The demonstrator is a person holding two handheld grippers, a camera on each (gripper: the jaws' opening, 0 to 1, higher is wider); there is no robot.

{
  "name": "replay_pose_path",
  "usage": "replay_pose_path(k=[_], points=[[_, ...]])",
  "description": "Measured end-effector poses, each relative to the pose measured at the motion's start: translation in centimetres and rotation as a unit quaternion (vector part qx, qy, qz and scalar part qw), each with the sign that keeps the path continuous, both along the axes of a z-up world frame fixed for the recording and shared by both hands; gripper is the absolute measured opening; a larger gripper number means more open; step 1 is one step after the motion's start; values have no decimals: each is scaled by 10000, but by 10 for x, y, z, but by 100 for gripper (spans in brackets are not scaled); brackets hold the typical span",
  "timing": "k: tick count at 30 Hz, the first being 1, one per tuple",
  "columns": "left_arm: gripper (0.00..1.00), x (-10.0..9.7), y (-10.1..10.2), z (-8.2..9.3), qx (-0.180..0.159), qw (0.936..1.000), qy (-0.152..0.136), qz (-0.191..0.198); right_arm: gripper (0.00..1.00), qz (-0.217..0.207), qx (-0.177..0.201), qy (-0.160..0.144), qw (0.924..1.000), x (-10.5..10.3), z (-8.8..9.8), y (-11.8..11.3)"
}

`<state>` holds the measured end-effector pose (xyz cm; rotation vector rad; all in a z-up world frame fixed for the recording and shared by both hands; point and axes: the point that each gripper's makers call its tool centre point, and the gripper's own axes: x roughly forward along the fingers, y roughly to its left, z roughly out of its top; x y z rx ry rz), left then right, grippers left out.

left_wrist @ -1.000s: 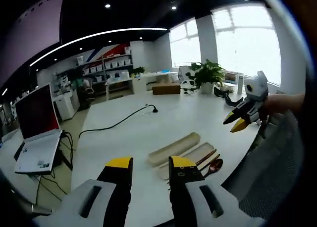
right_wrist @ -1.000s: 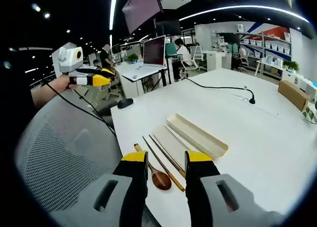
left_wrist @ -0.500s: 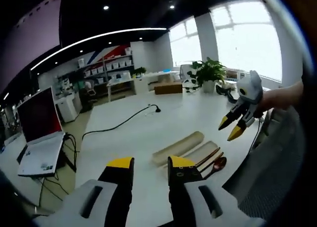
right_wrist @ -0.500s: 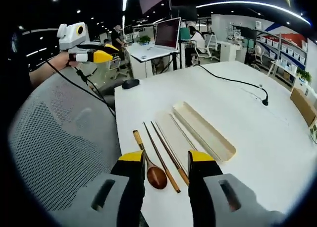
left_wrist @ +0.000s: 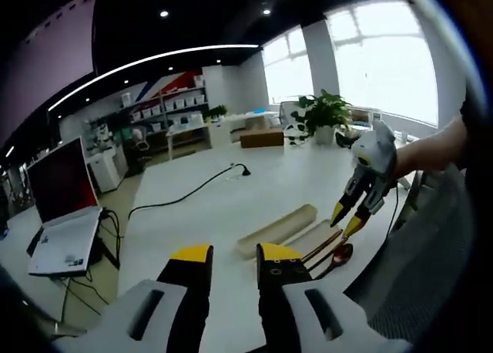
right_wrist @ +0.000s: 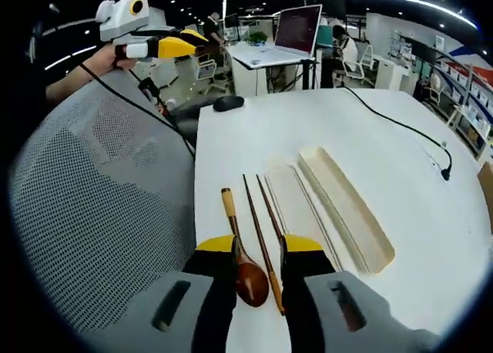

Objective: Arrange the utensils inside the cutlery case until each visible utensil rests in its matching compartment.

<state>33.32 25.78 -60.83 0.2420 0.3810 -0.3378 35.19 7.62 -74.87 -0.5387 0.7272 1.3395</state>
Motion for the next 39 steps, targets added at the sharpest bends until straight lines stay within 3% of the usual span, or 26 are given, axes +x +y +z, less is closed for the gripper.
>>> replay_pose_path(k=[6, 23, 31, 33, 36, 39], points=[[14, -2, 0, 1, 92, 9999, -32, -45, 15, 195, -253, 80, 9995, 0, -17, 4], [13, 0, 3, -1, 126, 9999, -58, -93, 14, 496, -643, 419, 9958, 0, -42, 16], [14, -1, -4, -8, 161, 9995, 143, -213, 12, 729, -888, 398, 9926, 0, -52, 18], [14, -2, -5, -12, 176, 9993, 237, -235, 6, 935, -882, 294, 9913, 1, -54, 20], [14, -2, -2, -15, 279, 9989, 250, -282, 0, 741, -963, -4, 9926, 13, -59, 24], [15, -2, -5, -17, 302, 9986, 305, -305, 5, 696, -907, 176, 9933, 12, -60, 27]])
